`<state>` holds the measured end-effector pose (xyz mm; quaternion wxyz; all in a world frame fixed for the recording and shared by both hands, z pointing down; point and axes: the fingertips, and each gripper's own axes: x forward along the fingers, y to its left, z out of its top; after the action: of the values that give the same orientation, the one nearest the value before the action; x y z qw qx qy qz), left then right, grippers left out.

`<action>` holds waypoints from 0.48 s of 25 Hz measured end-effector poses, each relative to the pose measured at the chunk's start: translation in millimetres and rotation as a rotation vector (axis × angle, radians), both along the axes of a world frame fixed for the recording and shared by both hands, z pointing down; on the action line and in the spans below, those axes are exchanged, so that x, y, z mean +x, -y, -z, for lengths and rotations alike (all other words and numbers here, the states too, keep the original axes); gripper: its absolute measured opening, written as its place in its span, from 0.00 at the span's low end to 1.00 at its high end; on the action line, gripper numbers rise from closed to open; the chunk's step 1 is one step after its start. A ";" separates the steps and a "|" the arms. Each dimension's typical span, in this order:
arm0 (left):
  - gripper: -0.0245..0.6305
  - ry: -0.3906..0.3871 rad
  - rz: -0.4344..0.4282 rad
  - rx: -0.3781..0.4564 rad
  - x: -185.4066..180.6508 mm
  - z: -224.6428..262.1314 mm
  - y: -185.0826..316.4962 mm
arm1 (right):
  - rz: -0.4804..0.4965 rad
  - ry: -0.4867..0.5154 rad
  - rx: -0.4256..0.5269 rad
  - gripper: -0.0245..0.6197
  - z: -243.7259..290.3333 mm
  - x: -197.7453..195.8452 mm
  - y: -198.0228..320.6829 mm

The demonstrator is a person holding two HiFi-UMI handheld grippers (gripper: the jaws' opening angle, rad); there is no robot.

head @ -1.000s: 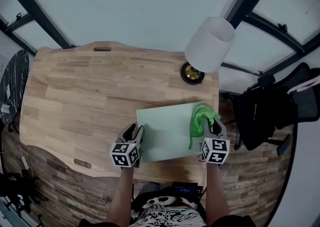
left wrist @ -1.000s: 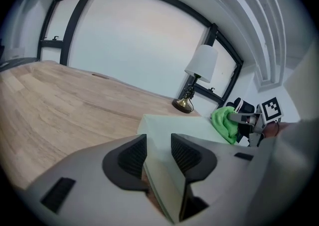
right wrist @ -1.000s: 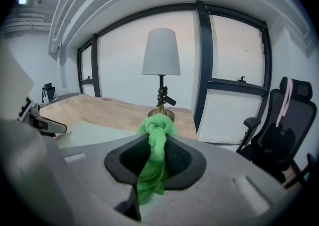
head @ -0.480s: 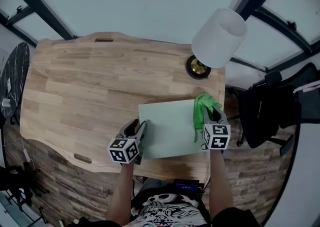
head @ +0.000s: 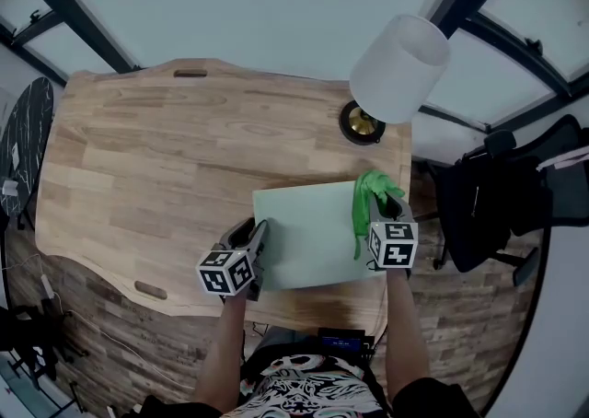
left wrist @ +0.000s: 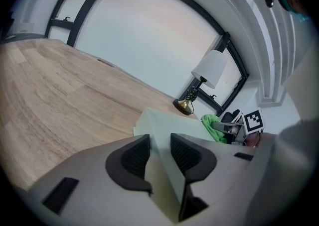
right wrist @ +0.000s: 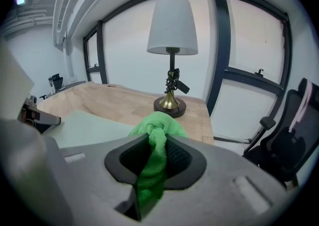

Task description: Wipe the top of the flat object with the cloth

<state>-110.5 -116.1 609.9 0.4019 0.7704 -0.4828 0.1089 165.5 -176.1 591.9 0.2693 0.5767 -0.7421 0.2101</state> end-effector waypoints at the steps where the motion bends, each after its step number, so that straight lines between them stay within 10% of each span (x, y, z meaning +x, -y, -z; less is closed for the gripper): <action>1: 0.24 0.001 -0.002 0.000 0.2 -0.3 -0.1 | -0.004 0.000 -0.004 0.15 -0.3 0.1 0.0; 12: 0.24 -0.015 -0.001 0.003 0.3 -0.9 0.7 | -0.026 -0.011 -0.032 0.15 -0.7 -6.7 1.3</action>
<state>-110.1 -116.9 610.8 0.4041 0.7722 -0.4795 0.1025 158.8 -177.5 592.6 0.2801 0.5830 -0.7296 0.2222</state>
